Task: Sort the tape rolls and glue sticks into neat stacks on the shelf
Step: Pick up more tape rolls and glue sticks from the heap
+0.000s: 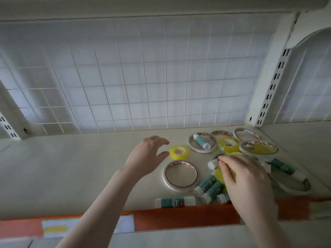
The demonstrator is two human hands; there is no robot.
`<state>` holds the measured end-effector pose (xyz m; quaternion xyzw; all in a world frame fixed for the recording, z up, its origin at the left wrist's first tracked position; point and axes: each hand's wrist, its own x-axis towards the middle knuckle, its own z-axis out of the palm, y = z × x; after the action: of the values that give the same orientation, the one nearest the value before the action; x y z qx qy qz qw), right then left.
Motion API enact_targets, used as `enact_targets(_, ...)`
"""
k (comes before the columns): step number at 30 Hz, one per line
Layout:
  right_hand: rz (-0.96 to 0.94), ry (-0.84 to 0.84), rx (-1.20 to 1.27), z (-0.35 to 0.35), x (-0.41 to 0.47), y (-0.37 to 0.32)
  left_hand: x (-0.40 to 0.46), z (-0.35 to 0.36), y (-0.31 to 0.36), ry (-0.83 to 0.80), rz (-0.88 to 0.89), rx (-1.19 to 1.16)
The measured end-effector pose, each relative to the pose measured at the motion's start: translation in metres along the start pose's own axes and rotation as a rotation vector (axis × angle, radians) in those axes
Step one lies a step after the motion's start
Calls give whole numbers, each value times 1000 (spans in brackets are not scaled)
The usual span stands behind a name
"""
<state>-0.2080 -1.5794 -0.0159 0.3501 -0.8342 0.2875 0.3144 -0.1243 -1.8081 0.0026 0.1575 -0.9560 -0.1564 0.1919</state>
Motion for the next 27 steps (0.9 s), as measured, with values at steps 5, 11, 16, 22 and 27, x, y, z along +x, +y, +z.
enact_targets(5, -30, 35, 27, -1, 2, 2, 23, 14, -1, -161, 139, 36)
enact_targets(11, -53, 56, 43, 0, -1, 4, 33, 18, -3, -294, 209, 180)
enact_targets(16, -71, 54, 55, 2, 0, -3, 32, 15, -4, -261, 215, 211)
enact_targets(22, -144, -38, 64, 11, 6, -22, 15, 4, -21, -234, 147, 134)
enact_targets(27, -262, -205, 83, 21, 8, -45, -3, -7, -40, -224, 49, 118)
